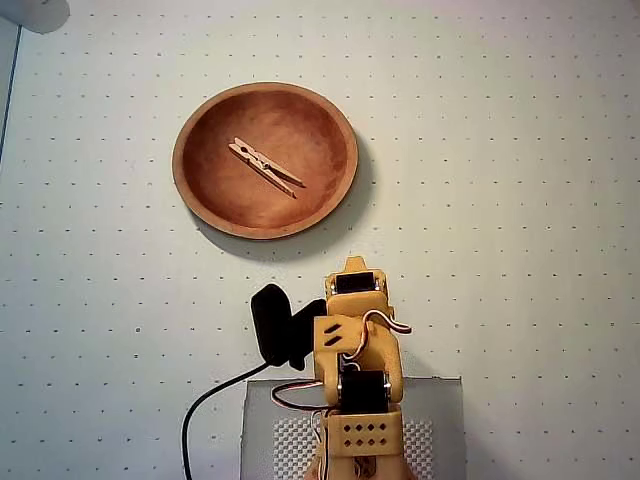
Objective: Grasp a clothespin and put it in the bowl.
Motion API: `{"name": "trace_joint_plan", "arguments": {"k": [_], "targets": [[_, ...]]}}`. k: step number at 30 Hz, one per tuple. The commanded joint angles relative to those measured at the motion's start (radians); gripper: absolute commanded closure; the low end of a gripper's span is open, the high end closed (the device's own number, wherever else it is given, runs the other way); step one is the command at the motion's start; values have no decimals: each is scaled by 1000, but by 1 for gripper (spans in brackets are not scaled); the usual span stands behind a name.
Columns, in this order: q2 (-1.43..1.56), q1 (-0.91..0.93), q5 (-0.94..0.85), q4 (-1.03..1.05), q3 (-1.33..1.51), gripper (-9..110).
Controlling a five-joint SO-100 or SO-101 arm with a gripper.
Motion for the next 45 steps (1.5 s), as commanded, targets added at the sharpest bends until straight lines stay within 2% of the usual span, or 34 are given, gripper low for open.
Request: {"name": "trace_joint_plan", "arguments": {"k": [1, 11, 45], "targets": [[52, -5, -14, -25, 26, 105], [222, -5, -15, -15, 221, 104], [219, -3, -21, 8, 232, 105]]}}
